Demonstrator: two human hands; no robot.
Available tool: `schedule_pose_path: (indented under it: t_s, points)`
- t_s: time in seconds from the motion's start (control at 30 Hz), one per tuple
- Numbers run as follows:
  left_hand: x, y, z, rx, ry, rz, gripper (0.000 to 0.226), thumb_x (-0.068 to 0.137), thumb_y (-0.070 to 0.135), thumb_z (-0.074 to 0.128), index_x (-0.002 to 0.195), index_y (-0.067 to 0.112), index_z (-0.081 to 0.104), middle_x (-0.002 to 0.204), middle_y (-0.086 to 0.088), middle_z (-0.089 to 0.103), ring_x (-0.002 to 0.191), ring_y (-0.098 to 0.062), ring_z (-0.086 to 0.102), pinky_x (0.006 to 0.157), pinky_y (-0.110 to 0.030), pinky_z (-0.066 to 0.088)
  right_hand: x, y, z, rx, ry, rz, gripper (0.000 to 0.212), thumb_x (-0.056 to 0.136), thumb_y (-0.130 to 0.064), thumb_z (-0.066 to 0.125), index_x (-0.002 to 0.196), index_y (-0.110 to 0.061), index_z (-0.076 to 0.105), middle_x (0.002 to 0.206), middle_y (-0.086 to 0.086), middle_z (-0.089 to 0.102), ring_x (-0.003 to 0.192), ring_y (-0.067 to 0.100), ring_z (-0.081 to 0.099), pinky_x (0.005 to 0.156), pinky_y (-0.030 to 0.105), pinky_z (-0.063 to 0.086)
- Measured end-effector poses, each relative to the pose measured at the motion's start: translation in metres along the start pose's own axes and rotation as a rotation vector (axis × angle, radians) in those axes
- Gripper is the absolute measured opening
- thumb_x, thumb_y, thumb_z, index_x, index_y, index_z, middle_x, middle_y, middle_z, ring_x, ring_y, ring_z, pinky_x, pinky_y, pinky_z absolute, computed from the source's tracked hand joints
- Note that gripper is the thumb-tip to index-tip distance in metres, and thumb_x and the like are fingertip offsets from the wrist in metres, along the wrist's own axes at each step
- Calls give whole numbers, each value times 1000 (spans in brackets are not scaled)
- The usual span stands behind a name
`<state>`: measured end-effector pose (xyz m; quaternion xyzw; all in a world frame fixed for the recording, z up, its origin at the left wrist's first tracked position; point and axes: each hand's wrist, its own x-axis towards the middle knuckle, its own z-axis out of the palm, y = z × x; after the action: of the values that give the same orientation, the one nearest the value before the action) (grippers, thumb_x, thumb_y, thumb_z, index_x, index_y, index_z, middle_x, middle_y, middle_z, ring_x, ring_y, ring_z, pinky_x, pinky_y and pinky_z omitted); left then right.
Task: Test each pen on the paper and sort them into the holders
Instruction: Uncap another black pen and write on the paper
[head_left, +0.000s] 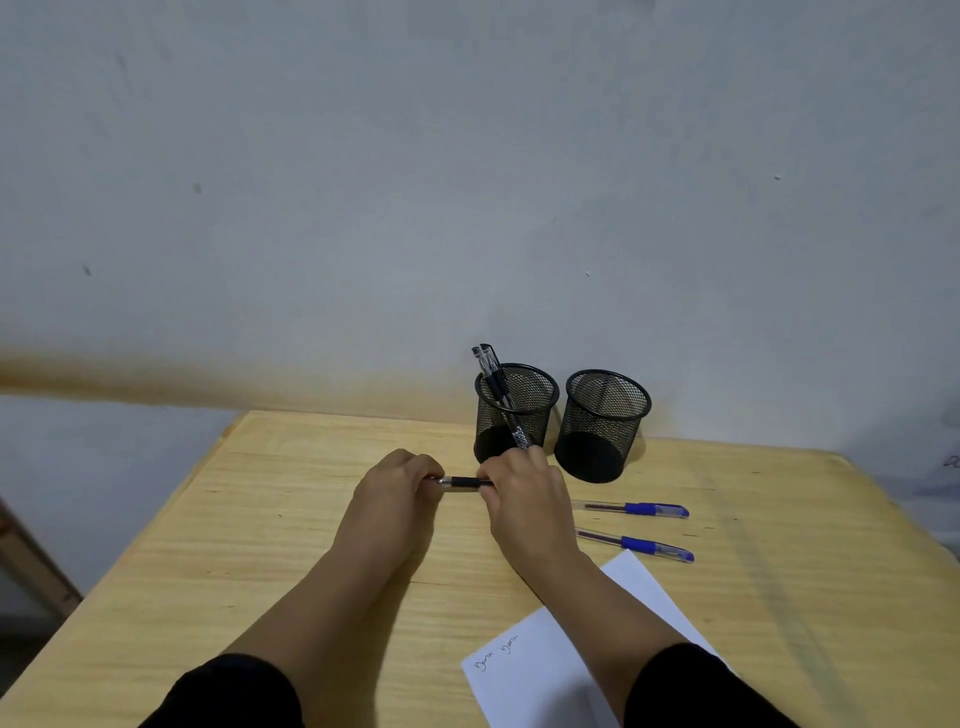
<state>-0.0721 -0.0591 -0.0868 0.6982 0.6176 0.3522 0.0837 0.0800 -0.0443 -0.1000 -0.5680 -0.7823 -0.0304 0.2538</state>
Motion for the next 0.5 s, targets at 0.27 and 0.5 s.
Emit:
schedule_pose_path:
  t_s: [0.27, 0.5]
  points:
    - [-1, 6, -25, -79, 75, 86, 15, 81, 1, 64, 89, 12, 70, 85, -1, 67, 72, -9, 56, 69, 1, 37, -1, -10, -38, 61, 18, 23, 19, 90, -40, 50, 99, -30, 63, 93, -11, 67, 98, 13, 48, 79, 33, 23]
    - [-16, 24, -38, -253, 142, -33, 12, 85, 9, 62, 90, 17, 71, 82, 9, 66, 73, 1, 58, 67, -1, 38, -18, -18, -96, 811, -143, 450, 6, 77, -31, 72, 79, -25, 74, 70, -10, 67, 68, 6, 56, 63, 22, 46]
